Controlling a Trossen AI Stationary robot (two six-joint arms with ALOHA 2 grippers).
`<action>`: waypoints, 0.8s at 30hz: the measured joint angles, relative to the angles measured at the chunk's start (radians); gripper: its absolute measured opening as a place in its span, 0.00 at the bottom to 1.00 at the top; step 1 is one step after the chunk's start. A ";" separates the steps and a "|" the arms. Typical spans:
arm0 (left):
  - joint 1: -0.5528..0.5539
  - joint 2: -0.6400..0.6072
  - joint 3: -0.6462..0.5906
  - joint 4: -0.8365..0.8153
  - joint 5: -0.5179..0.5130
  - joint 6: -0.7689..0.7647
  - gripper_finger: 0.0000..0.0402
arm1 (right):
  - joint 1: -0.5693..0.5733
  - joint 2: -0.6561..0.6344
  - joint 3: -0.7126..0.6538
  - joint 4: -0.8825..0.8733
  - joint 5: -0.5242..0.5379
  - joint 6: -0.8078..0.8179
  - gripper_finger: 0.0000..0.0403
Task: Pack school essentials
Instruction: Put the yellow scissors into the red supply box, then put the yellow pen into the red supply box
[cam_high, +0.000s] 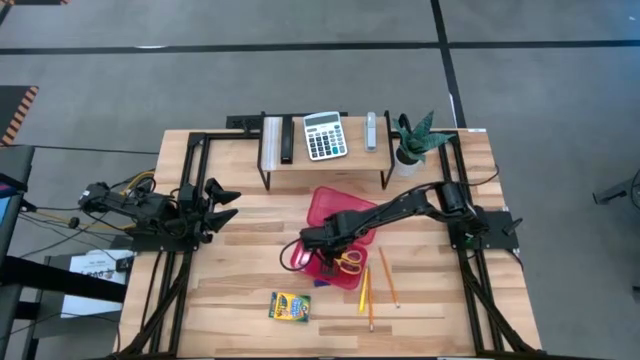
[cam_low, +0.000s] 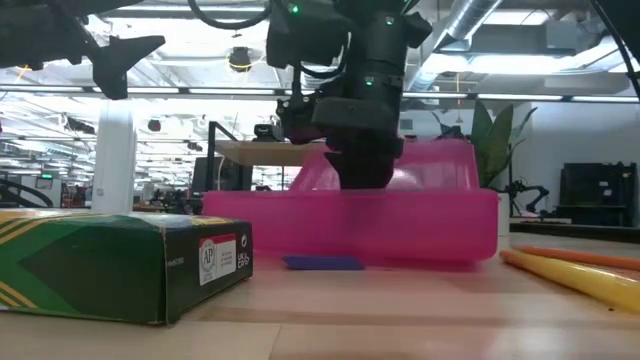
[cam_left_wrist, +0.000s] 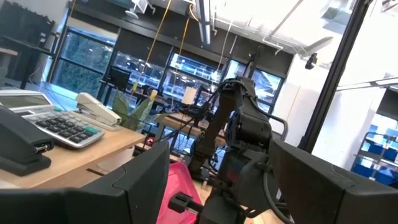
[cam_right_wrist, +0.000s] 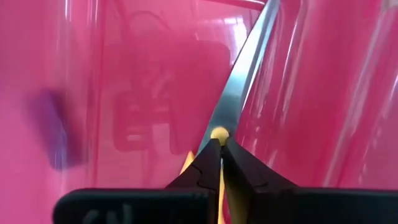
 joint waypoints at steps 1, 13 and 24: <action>0.000 0.000 0.000 0.000 0.000 0.001 0.65 | 0.000 0.000 0.000 0.001 0.000 -0.004 0.08; 0.000 0.000 0.000 0.000 0.000 0.003 0.65 | -0.023 0.000 0.000 -0.058 0.058 -0.190 0.34; 0.000 0.000 0.000 -0.011 0.000 0.004 0.65 | -0.047 -0.017 0.009 -0.107 0.062 -0.217 0.60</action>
